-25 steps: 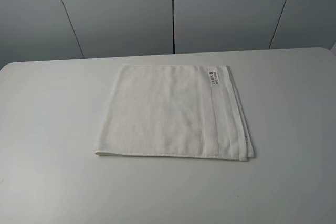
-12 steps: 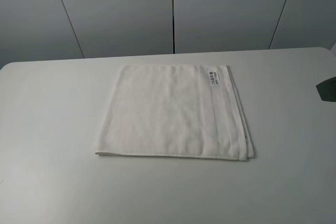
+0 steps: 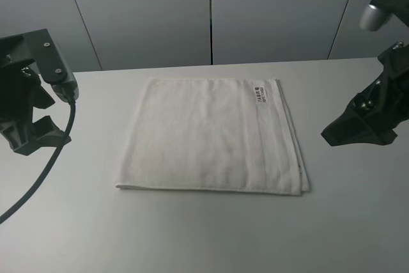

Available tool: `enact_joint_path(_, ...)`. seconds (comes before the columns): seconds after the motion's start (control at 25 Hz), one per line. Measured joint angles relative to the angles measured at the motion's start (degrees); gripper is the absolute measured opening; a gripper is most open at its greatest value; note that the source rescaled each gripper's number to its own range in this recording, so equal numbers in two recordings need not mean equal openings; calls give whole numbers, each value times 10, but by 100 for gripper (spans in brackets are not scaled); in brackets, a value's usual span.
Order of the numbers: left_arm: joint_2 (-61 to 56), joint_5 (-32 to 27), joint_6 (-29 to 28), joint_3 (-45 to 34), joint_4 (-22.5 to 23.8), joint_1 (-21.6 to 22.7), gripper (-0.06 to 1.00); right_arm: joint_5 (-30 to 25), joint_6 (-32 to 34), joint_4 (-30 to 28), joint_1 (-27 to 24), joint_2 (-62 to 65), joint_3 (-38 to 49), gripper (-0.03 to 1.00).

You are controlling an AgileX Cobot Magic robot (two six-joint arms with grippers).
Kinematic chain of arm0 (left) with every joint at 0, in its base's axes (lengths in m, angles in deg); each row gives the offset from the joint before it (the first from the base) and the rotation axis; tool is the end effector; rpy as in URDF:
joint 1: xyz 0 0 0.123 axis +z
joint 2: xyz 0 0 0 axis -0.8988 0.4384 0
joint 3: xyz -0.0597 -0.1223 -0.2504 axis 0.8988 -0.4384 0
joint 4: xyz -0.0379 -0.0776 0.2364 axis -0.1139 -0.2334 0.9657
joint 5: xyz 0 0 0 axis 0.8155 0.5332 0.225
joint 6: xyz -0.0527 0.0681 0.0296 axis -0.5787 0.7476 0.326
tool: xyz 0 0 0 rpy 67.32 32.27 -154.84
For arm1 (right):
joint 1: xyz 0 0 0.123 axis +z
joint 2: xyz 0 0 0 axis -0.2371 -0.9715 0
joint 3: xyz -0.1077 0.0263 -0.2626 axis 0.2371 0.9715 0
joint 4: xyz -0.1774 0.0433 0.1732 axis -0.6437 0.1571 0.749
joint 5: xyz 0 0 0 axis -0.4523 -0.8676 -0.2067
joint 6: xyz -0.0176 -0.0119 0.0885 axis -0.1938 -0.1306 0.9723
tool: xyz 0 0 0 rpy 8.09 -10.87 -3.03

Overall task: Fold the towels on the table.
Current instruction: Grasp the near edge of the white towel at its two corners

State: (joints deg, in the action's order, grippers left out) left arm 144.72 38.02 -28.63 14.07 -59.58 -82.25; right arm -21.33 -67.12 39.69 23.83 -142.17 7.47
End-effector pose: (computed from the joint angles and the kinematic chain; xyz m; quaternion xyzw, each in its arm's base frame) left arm 0.2276 -0.0745 0.2345 0.4836 0.8496 0.0442 0.2060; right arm 0.1917 0.0620 0.2591 -0.3453 0.9122 0.1222 0.1837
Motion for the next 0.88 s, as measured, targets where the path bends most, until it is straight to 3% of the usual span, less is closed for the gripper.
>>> enact_joint_path(0.4, 203, 67, 21, 21, 55, -137, 98, 25, -18, -22, 5, -53, 0, 100)
enact_joint_path(0.88, 297, 67, 24, 41, 56, -149, 98, 25, -32, -25, 5, -53, 0, 100)
